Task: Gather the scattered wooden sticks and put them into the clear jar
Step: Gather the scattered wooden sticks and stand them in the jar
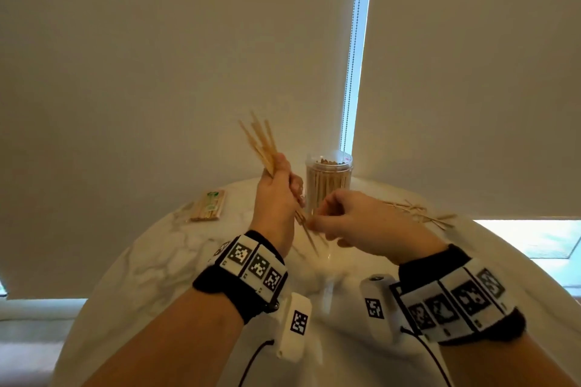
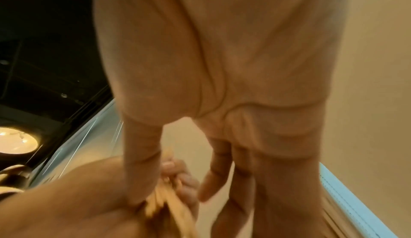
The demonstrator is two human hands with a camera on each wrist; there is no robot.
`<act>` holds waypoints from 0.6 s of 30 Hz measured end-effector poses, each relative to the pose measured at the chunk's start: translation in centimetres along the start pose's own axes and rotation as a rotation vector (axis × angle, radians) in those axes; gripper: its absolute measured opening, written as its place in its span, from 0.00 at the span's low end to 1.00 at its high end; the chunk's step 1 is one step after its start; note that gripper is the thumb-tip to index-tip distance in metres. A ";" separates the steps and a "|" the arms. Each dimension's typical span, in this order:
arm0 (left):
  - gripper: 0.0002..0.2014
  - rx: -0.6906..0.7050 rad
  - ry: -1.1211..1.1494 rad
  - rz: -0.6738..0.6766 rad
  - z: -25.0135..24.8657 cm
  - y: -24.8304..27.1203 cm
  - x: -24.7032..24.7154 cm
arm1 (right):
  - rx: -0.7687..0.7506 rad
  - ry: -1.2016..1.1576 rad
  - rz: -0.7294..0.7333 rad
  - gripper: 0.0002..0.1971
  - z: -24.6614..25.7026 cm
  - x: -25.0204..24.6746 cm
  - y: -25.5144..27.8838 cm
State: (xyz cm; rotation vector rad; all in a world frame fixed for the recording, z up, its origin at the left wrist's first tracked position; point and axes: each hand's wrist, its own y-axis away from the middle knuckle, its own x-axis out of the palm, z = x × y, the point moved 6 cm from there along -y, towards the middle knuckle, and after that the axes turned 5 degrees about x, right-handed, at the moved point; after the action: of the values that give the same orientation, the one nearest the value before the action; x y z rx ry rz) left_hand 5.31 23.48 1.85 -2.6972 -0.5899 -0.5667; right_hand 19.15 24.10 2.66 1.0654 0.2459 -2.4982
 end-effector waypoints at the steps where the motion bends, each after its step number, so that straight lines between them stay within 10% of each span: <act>1: 0.16 -0.022 0.061 -0.006 0.2 -0.2 0.1 | 0.017 0.030 0.080 0.20 -0.2 0.7 -0.3; 5: 0.14 -0.036 0.086 0.049 1.4 -0.5 1.0 | -0.012 -0.195 0.245 0.14 0.2 2.7 -1.1; 18: 0.21 -0.041 0.035 0.241 4.1 -0.3 2.0 | -0.132 -0.145 -0.139 0.08 -0.9 1.1 -2.8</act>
State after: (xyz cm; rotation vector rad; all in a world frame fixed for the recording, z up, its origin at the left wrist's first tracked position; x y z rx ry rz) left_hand 8.11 26.01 -0.73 -2.7360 -0.2407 -0.5644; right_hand 17.84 26.58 1.28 0.8359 0.4489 -2.6257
